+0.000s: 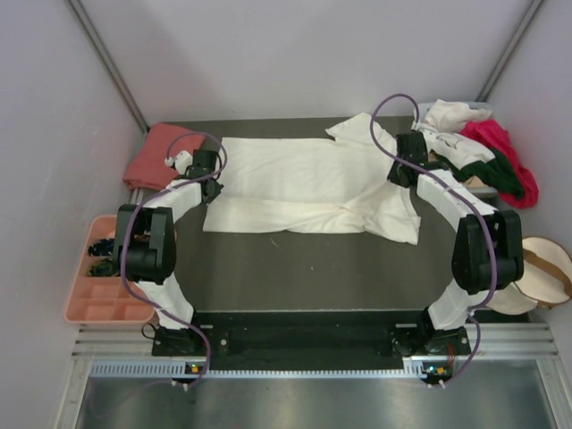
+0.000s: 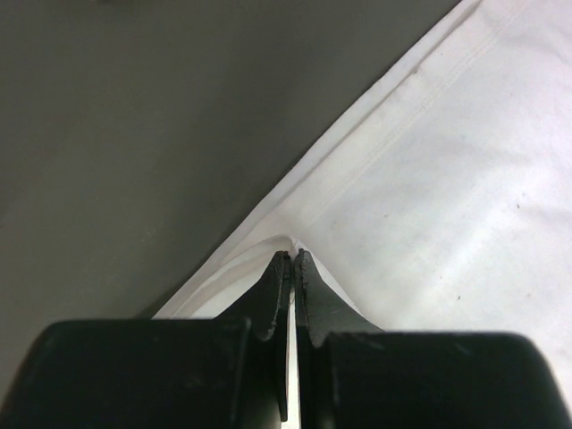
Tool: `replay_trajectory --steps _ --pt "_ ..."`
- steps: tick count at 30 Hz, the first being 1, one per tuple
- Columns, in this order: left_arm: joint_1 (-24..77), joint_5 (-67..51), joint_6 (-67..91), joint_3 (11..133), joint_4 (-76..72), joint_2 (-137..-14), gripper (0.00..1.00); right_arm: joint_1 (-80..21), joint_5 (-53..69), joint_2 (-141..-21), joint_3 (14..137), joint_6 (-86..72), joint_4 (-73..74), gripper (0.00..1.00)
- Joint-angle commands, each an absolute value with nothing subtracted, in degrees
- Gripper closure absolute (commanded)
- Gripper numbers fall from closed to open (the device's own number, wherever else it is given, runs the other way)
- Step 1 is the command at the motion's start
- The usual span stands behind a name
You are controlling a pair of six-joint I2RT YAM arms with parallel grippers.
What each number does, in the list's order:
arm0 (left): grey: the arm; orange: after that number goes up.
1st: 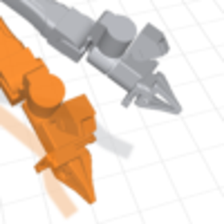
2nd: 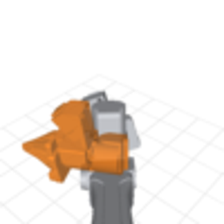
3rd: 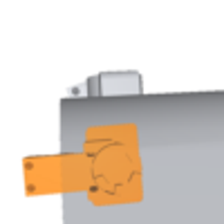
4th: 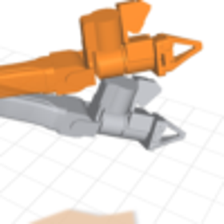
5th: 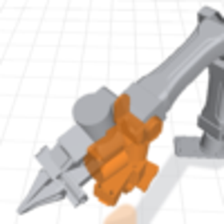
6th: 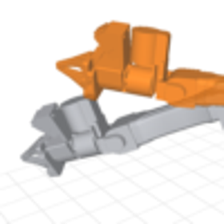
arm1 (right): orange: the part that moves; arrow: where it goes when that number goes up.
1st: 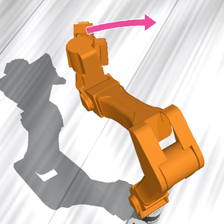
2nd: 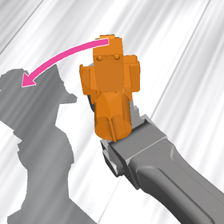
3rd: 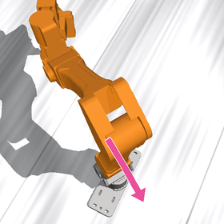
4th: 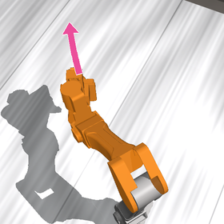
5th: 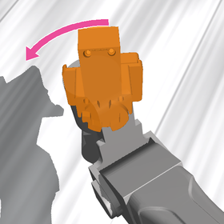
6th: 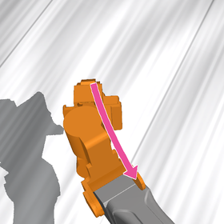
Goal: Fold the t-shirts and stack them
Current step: Fold the flattened tshirt in 1/3 of the way
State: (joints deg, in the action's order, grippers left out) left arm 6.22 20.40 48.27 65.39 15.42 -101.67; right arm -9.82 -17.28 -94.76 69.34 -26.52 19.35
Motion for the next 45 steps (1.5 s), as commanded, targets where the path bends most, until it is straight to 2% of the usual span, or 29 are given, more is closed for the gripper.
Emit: replay_trajectory --steps 1,11,12,14,15,16,18,19,20,22,23,24,30,37,45 --pt "5.80 21.27 48.16 67.94 12.83 -102.30 1.00 -8.79 -18.02 -96.06 72.68 -25.93 18.02 1.00" --pt "5.80 22.41 47.64 69.17 13.18 -104.06 1.00 -8.44 -17.84 -98.52 74.00 -26.02 18.28 1.00" --pt "5.80 23.11 47.55 69.43 13.44 -104.06 1.00 -8.26 -17.93 -98.70 74.18 -26.10 18.46 0.87" --pt "5.71 26.09 47.20 70.13 14.94 -103.71 0.96 -8.09 -18.80 -98.53 74.53 -25.84 18.46 0.70" --pt "5.71 27.06 46.85 70.31 15.20 -103.45 0.94 -7.91 -19.24 -98.35 74.71 -25.58 18.54 0.58" --pt "5.63 28.38 46.76 70.40 15.64 -102.75 0.79 -7.65 -19.86 -98.00 75.14 -25.23 18.72 0.53" --pt "5.54 29.26 46.32 70.14 15.21 -101.43 0.64 -7.30 -20.21 -97.74 75.67 -24.96 18.98 0.47" --pt "5.54 29.88 46.14 69.70 14.86 -100.12 0.50 -7.03 -20.30 -97.30 76.37 -24.70 19.42 0.46" --pt "5.54 29.97 45.71 69.09 14.16 -99.50 0.42 -6.86 -20.39 -97.21 76.64 -24.61 19.60 0.46" --pt "5.45 30.23 45.53 68.56 13.71 -97.66 0.32 -6.77 -20.48 -96.16 77.17 -24.26 20.21 0.44" --pt "5.54 30.23 45.27 68.03 13.71 -97.21 0.17 -6.85 -20.30 -95.63 77.08 -24.34 20.39 0.44" --pt "5.54 30.06 45.09 67.68 13.71 -96.69 0.14 -6.86 -19.95 -95.02 76.65 -24.35 20.39 0.44" --pt "6.24 27.43 46.23 60.31 13.19 -90.54 0.07 -6.94 -15.83 -86.41 69.19 -26.45 20.83 0.43" --pt "7.73 24.70 47.72 47.66 10.90 -82.80 0.06 -7.65 -15.30 -74.89 56.18 -27.95 21.88 0.43" --pt "8.00 25.05 47.37 42.54 11.77 -80.51 0.08 -8.17 -14.33 -66.01 48.52 -28.56 24.34 0.43"
